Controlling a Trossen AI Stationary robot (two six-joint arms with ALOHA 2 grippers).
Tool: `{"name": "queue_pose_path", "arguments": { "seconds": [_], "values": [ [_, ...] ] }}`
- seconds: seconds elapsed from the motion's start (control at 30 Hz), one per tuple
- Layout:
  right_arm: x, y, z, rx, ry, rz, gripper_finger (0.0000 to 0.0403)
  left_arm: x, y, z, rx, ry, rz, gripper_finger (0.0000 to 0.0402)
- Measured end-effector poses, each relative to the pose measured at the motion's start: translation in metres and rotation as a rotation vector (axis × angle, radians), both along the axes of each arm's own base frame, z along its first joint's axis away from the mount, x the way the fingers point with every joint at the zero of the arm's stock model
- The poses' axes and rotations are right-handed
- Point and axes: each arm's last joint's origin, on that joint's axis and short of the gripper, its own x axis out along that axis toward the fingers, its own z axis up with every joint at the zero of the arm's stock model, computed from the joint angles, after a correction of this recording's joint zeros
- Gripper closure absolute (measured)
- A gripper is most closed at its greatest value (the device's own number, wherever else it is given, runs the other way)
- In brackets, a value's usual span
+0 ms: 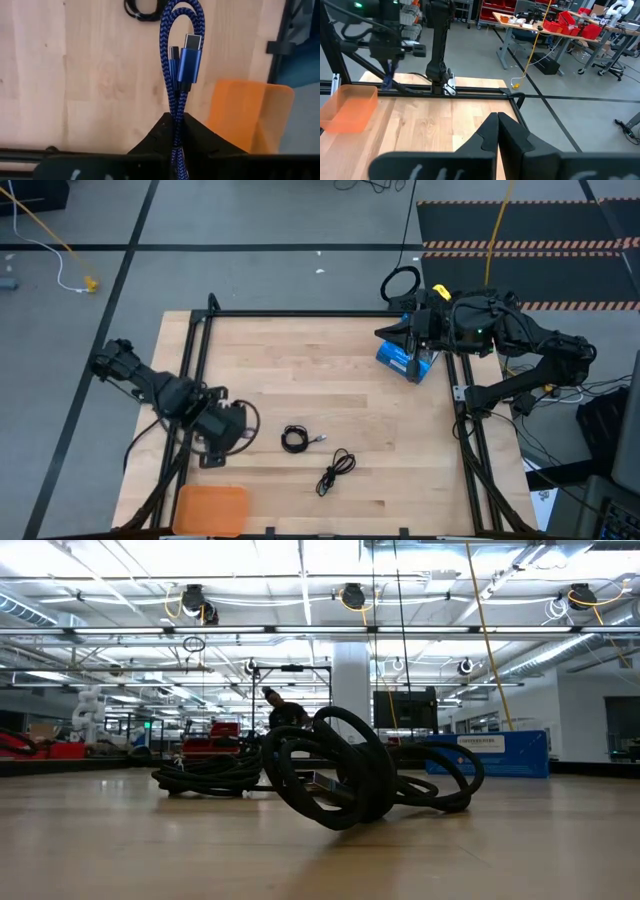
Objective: Pick and place USB-C Cables
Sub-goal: Put the blue patterned cable charger into the orange bin
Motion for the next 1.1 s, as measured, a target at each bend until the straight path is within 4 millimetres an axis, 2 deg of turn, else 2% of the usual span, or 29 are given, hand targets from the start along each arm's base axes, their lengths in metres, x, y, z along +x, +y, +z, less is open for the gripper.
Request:
{"name": "queue_pose_path", "arguments": {
  "seconds": [0.37, 0.77, 0.9, 1.1],
  "values": [
    [0.0, 0.0, 0.0, 0.0, 0.0, 0.0, 0.0403, -0.011, -0.066, -0.014, -0.05, -0.057, -0.003, 0.0376],
    [0.0, 0.0, 0.0, 0.0, 0.0, 0.0, 0.0403, -0.013, -0.138, -0.054, -0.077, -0.037, -0.03, 0.0376],
    [0.0, 0.0, 0.0, 0.0, 0.0, 0.0, 0.0403, -0.019, -0.156, -0.062, -0.104, -0.037, -0.018, 0.0376],
    [0.0, 0.0, 0.0, 0.0, 0.0, 0.0, 0.0403, -0.031, -0.168, -0.069, -0.081, -0.043, -0.025, 0.0376]
  ]
}}
